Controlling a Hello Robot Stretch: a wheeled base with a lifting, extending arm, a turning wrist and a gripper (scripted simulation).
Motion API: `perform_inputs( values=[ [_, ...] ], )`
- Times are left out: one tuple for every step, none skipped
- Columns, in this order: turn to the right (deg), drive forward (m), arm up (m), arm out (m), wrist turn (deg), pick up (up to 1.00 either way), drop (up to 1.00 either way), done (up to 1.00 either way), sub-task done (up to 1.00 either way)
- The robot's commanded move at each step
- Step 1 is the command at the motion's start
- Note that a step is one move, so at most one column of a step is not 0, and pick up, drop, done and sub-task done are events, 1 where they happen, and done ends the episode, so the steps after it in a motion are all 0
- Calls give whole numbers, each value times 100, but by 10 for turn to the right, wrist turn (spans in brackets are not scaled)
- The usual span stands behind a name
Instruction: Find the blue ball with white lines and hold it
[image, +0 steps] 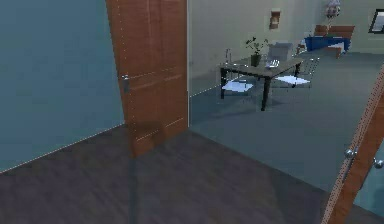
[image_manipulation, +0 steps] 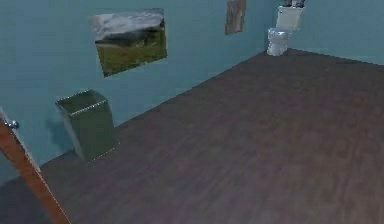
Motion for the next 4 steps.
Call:
perform_inputs(
  values=[
    [0,90,0,0,0,0,0,0,0],
    [390,0,0,0,0,0,0,0,0],
    [0,100,0,0,0,0,0,0,0],
    [60,0,0,0,0,0,0,0,0]
  ],
)
